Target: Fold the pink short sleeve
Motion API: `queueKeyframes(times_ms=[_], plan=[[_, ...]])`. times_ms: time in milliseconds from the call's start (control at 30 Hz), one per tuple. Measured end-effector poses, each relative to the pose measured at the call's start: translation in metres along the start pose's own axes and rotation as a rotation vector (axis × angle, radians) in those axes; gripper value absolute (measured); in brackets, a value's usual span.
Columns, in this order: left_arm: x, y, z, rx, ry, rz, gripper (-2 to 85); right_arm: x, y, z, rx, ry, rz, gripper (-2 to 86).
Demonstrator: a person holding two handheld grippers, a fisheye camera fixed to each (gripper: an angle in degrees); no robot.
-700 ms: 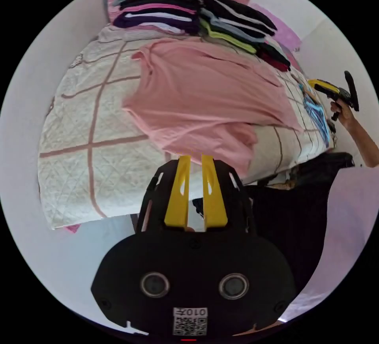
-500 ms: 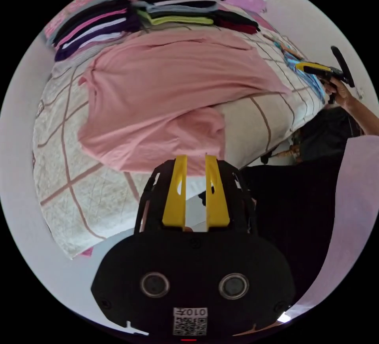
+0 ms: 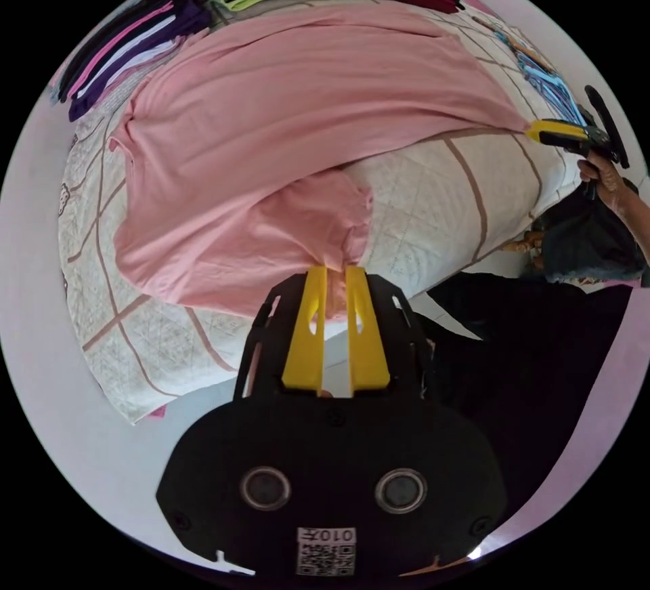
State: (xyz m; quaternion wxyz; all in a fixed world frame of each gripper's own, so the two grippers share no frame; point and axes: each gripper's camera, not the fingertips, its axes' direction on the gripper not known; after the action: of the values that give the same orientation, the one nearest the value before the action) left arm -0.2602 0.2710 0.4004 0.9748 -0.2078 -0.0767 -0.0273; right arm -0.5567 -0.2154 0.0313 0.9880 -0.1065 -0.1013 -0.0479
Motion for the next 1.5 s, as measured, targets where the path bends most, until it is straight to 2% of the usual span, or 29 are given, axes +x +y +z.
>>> queueKeyframes(times_ms=[133,333,433,600,767,933,1100,1267,1333,1500], plan=[[-0.001,-0.009,-0.001,-0.033,-0.003,-0.036,0.6,0.008,-0.021,0.013,-0.025,-0.008,-0.019,4.9],[-0.011,0.004,-0.024,-0.009,0.005,0.028,0.0,0.027,-0.025,-0.003,-0.011,-0.054,-0.071,2.5],[-0.020,0.020,-0.049,0.006,0.025,0.121,-0.1,0.038,-0.022,-0.028,0.036,-0.098,-0.136,1.9],[-0.028,0.048,-0.061,-0.117,0.014,0.305,-0.2,0.035,-0.026,-0.040,-0.013,-0.117,-0.269,1.6],[-0.037,0.062,-0.030,-0.214,0.056,0.354,-0.1,0.045,-0.036,0.012,-0.166,-0.112,-0.158,1.6],[-0.036,0.056,0.021,-0.272,0.065,0.324,0.2,0.053,-0.040,0.045,-0.209,-0.112,-0.013,2.0],[-0.059,0.074,0.049,-0.229,0.183,0.208,1.4,0.049,-0.041,0.051,-0.205,-0.137,-0.026,3.4],[-0.108,0.122,0.044,-0.042,0.395,-0.013,3.6,0.052,-0.021,0.038,-0.114,-0.161,0.041,4.7],[-0.129,0.146,0.043,0.029,0.420,-0.132,4.2,0.054,-0.011,0.036,-0.096,-0.172,0.080,4.6],[-0.207,0.192,0.045,0.232,0.330,-0.509,5.3,0.058,0.004,0.029,0.005,-0.201,0.220,3.7]])
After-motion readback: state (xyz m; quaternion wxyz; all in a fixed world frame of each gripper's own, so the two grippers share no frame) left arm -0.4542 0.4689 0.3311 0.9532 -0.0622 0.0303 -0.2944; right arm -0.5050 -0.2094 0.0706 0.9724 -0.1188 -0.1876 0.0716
